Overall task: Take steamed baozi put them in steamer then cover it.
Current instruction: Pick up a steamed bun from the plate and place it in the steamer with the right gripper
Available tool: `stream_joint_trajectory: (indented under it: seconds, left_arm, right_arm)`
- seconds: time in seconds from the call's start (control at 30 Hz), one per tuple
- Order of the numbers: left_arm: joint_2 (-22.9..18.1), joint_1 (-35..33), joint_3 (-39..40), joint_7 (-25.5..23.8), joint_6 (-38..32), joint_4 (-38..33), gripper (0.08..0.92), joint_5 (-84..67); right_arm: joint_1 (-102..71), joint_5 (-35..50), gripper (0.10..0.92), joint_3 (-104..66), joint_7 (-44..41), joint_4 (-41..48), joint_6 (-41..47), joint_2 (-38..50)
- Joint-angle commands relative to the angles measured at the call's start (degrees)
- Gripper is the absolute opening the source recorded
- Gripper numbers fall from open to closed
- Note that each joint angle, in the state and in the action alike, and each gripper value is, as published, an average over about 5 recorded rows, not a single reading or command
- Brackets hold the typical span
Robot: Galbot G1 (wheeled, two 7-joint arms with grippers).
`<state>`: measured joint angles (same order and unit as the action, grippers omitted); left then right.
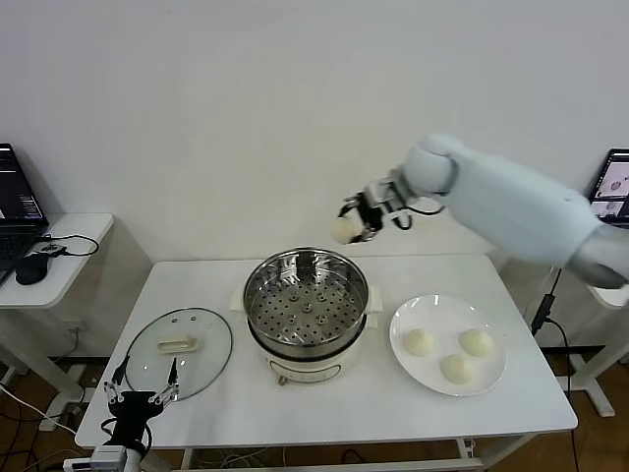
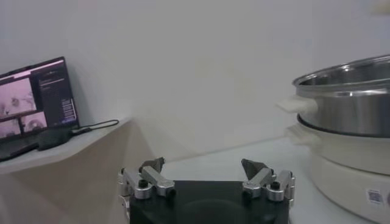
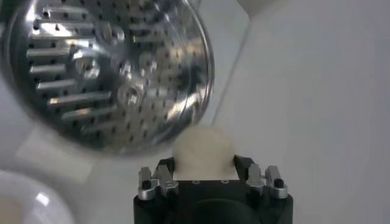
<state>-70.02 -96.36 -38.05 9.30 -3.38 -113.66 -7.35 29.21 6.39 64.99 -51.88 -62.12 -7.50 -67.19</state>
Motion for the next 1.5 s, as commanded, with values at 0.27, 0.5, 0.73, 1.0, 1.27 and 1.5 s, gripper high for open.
stream_joint_trajectory:
  seconds: [0.27, 0.5, 0.73, 1.0, 1.27, 1.5]
  left_arm:
    - [-0.1, 0.2, -0.5, 0.0, 0.0, -0.1, 0.823, -0.4]
    - [0.1, 0.7, -0.6, 0.0, 0.0, 0.5, 0.823, -0.8]
    - [0.1, 0.8, -0.6, 0.0, 0.0, 0.5, 0.823, -1.0]
    - [0.2, 0.8, -1.0, -0.1, 0.0, 0.7, 0.823, -1.3]
    - [0.1, 0.4, -1.3, 0.0, 0.1, 0.3, 0.823, -1.4]
    - [0.2, -0.2, -2.1, -0.1, 0.5, -0.7, 0.823, -2.2]
  right_arm:
    - [-1.8, -11.8, 0.619, 8.1, 2.4, 6.1, -15.4, -10.4]
    - [-5.0, -19.5, 0.619, 7.4, 5.1, 10.2, -20.7, -11.7]
    - [-6.7, -25.3, 0.619, 6.1, 6.2, 14.7, -24.1, -14.2]
    - [-7.6, -27.4, 0.687, 5.4, 6.8, 16.5, -25.7, -15.3]
    - [-2.4, -17.4, 0.818, 6.8, 3.9, 9.5, -20.5, -11.2]
    - [9.8, 4.1, 0.823, 11.7, -4.5, -13.1, 7.8, 2.3]
